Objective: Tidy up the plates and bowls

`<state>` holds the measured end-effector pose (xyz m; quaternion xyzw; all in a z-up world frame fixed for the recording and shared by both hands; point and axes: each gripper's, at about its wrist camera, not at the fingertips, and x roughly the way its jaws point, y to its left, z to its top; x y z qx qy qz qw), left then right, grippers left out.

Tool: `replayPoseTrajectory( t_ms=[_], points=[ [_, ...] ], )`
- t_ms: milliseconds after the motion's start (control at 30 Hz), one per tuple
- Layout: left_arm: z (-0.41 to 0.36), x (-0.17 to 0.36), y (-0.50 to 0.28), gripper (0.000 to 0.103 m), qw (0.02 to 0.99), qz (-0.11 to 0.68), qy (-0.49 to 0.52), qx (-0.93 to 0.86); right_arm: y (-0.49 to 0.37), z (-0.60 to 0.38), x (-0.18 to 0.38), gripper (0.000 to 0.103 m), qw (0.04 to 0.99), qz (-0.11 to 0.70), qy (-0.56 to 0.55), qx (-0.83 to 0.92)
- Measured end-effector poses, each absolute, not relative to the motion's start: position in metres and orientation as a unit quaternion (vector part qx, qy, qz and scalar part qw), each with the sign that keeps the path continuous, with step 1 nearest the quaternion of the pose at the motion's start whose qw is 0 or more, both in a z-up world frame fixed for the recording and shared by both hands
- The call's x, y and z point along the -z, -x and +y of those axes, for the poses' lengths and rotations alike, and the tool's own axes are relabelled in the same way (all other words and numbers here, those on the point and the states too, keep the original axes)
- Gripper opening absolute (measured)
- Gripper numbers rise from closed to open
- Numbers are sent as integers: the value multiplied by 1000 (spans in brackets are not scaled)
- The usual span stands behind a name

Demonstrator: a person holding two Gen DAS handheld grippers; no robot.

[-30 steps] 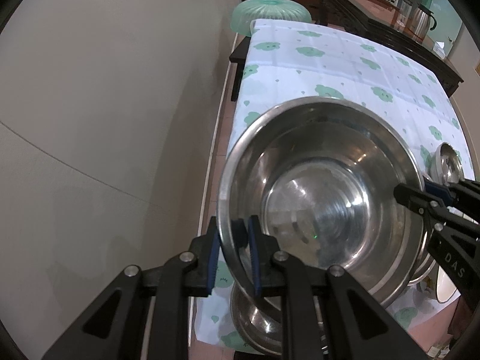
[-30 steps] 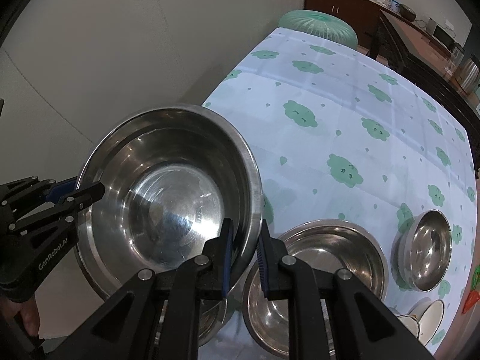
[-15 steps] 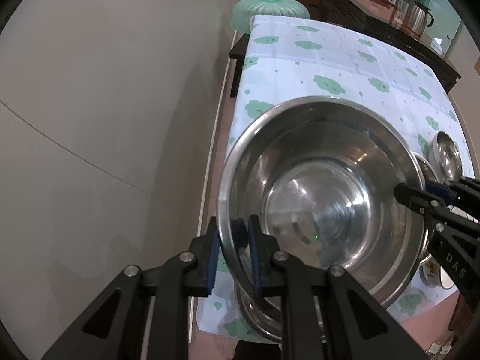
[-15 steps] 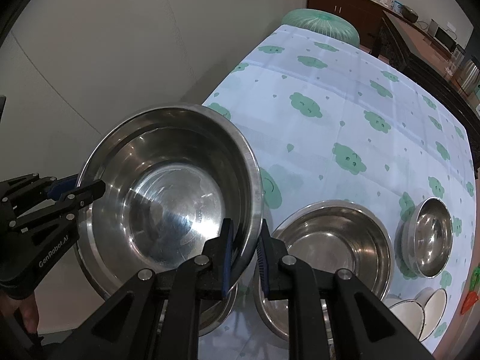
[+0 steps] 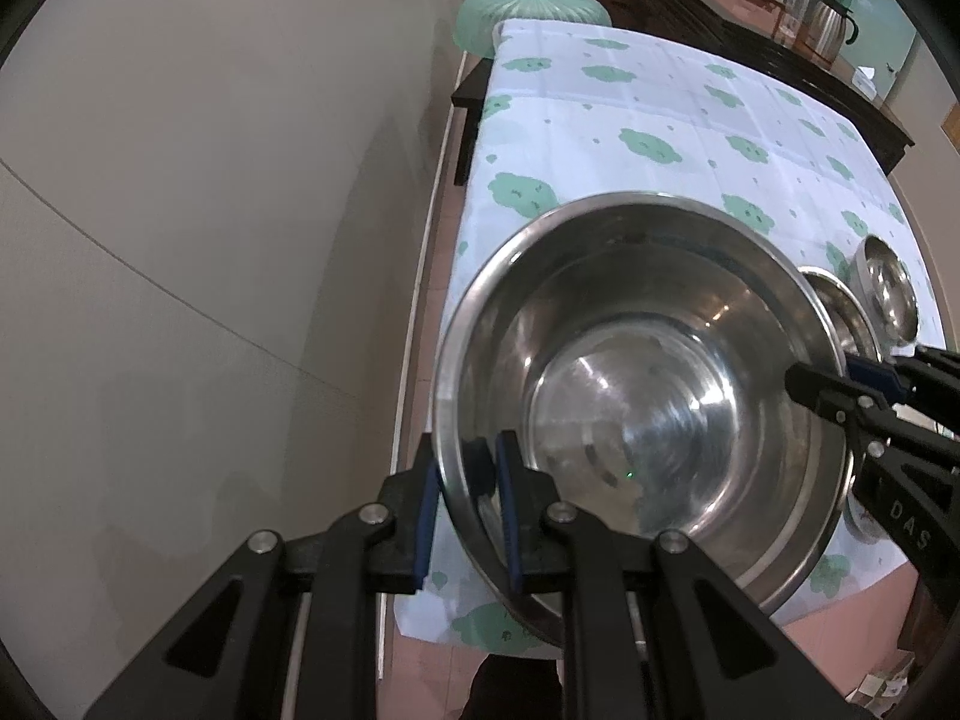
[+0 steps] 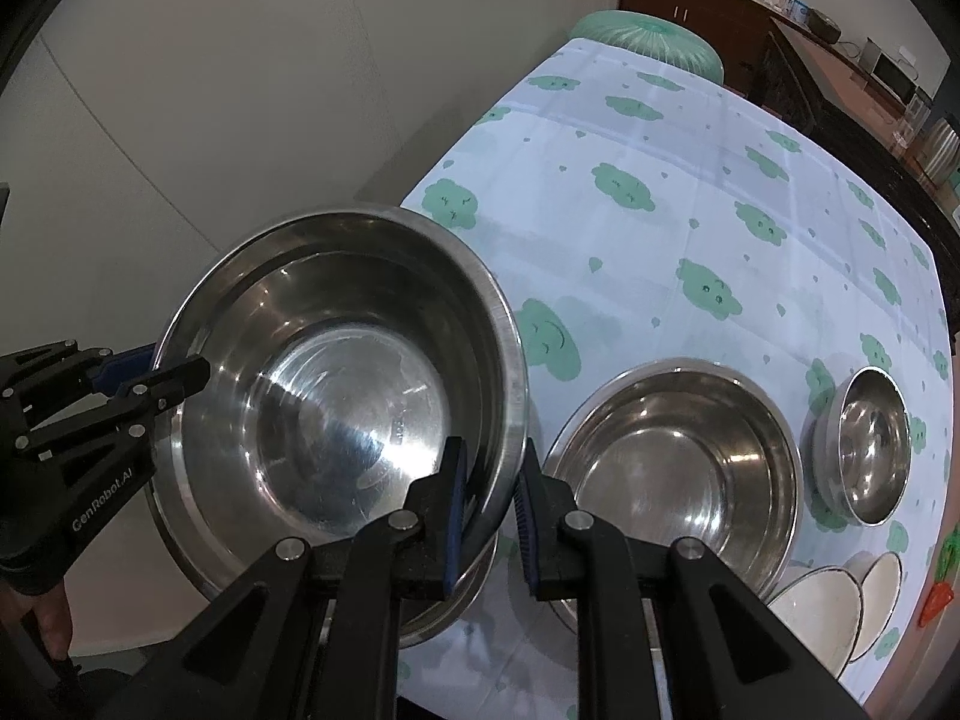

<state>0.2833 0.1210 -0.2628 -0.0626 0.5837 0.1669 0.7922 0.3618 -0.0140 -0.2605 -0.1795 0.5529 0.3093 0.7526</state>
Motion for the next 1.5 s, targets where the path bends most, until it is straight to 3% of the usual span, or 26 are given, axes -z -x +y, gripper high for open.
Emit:
replayPoseTrajectory(
  t_ms=[1500],
  points=[
    [112, 303, -257, 16, 775, 616, 52, -136, -326, -21, 302, 18, 725, 580, 211, -306]
  ],
)
